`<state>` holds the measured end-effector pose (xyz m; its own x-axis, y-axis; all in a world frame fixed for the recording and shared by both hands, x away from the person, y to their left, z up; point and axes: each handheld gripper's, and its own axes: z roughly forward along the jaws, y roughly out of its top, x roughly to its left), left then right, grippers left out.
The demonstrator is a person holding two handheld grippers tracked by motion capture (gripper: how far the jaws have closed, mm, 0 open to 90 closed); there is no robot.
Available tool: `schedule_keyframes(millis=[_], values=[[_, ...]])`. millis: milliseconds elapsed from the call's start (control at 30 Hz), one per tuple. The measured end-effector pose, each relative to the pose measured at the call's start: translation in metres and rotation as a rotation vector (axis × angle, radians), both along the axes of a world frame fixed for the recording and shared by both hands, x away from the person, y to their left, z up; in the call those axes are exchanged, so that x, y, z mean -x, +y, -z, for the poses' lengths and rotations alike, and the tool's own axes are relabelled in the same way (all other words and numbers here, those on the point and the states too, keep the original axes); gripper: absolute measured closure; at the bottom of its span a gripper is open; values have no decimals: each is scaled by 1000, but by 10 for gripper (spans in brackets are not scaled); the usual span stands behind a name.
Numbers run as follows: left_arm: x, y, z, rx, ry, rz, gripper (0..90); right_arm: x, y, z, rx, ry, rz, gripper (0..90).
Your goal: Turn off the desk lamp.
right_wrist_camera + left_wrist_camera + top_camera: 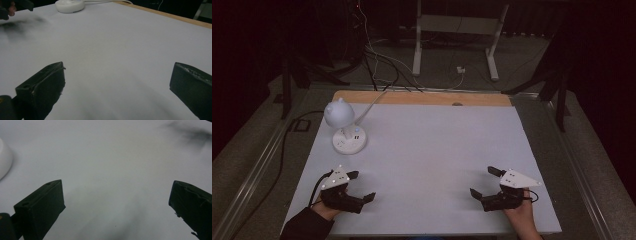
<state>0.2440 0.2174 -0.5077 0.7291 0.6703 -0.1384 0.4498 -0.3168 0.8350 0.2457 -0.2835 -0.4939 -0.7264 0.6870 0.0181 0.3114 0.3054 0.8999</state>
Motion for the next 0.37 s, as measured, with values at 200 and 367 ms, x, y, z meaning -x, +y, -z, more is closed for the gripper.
schedule_keyframes(millis=[200, 367], values=[[-2, 5, 2, 12, 22, -2, 7, 0, 0, 0, 4, -1, -1, 0], [-3, 4, 4, 4, 12, 16, 8, -1, 1, 1, 8, 2, 0, 0]])
